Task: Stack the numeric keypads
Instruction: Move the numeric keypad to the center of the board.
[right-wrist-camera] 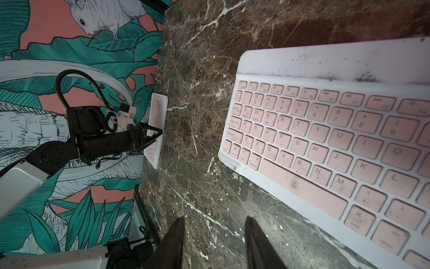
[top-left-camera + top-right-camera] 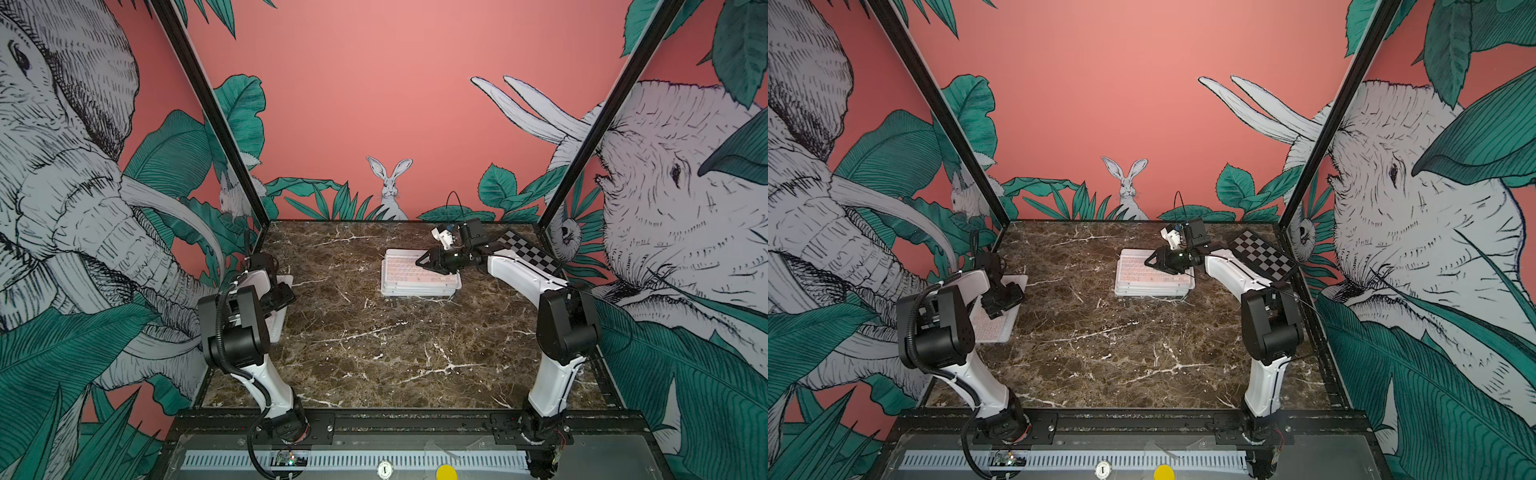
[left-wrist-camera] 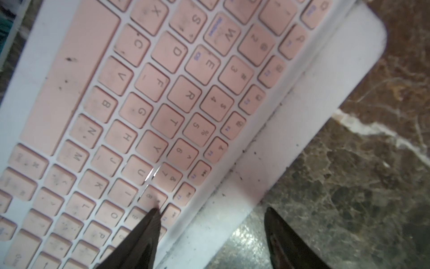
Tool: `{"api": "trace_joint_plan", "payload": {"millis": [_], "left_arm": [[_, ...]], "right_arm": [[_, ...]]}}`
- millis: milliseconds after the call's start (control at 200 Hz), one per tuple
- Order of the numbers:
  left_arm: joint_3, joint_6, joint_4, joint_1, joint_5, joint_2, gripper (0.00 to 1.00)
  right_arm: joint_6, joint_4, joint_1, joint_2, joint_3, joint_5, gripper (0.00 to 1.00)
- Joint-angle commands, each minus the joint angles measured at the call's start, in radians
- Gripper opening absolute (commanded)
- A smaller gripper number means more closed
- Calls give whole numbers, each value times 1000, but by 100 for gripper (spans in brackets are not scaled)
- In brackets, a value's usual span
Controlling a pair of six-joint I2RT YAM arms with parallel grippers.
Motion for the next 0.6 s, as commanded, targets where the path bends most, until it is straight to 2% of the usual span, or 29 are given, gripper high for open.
{"api": "trace_joint_plan", "payload": {"millis": [0, 315, 590], "left_arm": [[-55, 2, -44, -43, 61, -12, 72], [-61, -29, -46, -166, 143, -15, 72], [-97, -127, -4, -280, 248, -35, 72]], "right_arm": [[-19, 16, 6, -56, -28, 10, 42], [-23, 22, 5, -101, -77, 19, 42], [-28, 28, 4, -156, -123, 31, 42]]}}
